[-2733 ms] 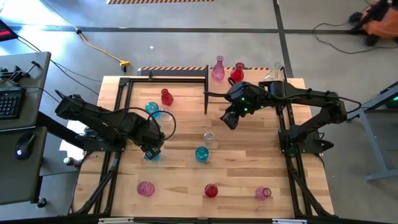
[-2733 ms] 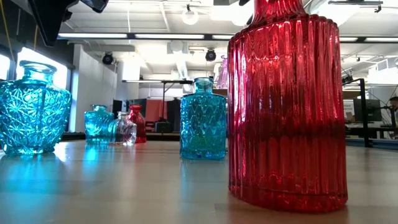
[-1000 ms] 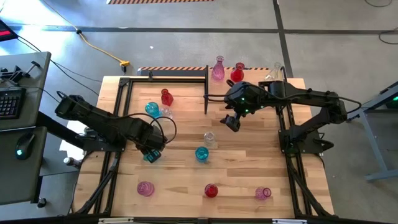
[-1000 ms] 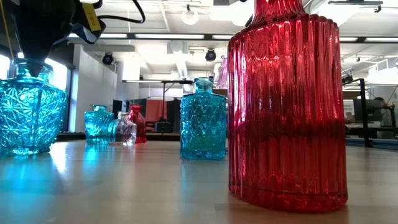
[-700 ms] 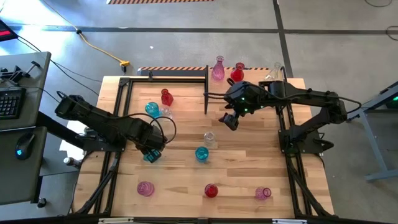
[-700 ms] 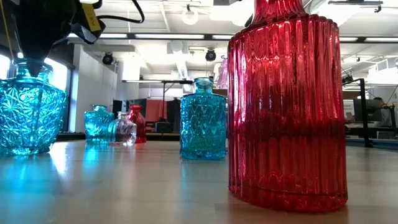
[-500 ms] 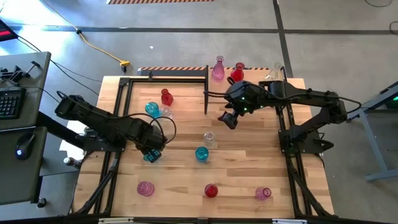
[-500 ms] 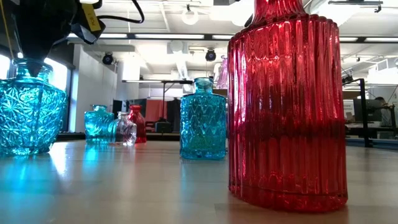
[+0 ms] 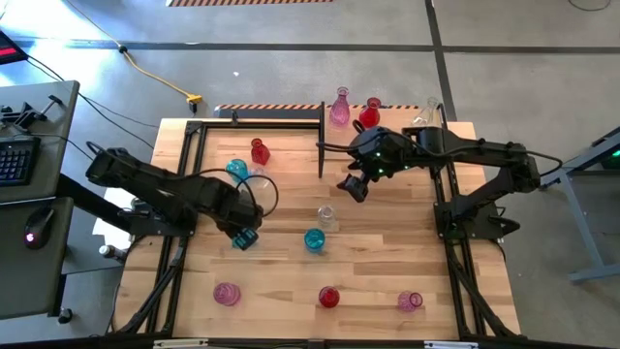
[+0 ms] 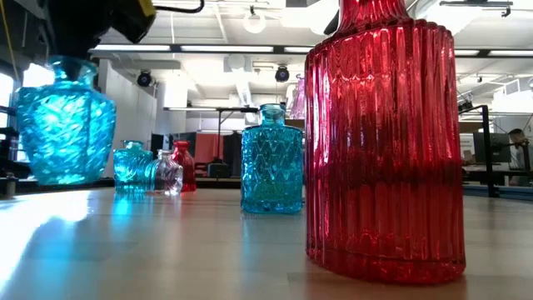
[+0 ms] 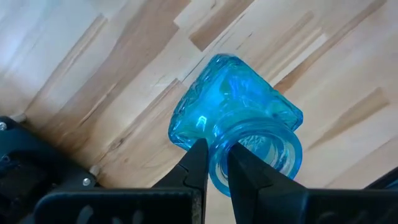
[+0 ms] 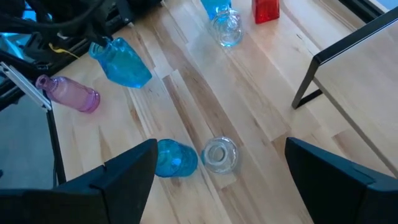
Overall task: Sort vases onto shelf
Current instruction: Put the bottom left blue vase on the shelf
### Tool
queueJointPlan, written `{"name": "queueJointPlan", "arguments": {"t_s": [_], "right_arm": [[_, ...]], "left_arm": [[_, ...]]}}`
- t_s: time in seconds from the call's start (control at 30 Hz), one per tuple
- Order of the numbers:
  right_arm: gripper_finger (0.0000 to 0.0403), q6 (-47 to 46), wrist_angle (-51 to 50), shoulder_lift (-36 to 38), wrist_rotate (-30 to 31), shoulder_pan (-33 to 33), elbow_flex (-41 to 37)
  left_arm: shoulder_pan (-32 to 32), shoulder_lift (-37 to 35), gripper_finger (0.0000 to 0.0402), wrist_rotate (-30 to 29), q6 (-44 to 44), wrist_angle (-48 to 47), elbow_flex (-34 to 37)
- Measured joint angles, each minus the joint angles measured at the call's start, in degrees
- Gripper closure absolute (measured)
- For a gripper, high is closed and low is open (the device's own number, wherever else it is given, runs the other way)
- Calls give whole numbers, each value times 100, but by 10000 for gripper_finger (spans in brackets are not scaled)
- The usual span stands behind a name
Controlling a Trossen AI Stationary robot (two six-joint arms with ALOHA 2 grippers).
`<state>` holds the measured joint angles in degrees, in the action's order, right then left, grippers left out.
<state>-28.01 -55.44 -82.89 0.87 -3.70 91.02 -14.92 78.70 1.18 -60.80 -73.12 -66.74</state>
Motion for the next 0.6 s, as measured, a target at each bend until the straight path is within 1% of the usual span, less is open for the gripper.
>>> {"name": "queueJointPlan", "arguments": {"t_s": [0.1, 0.2, 0.4, 0.6], "right_arm": [[70, 25, 0, 0, 1, 0, 0], [70, 259, 2, 0, -5, 9, 0], [70, 845, 11, 0, -8, 52, 0], [71, 1655, 326, -51, -56, 198, -2]], "left_arm": [[77, 0, 377, -19, 44, -9, -134], [163, 0, 377, -19, 122, -9, -313], [391, 0, 377, -19, 262, -11, -817], [632, -4, 376, -60, 393, 58, -1405]]}}
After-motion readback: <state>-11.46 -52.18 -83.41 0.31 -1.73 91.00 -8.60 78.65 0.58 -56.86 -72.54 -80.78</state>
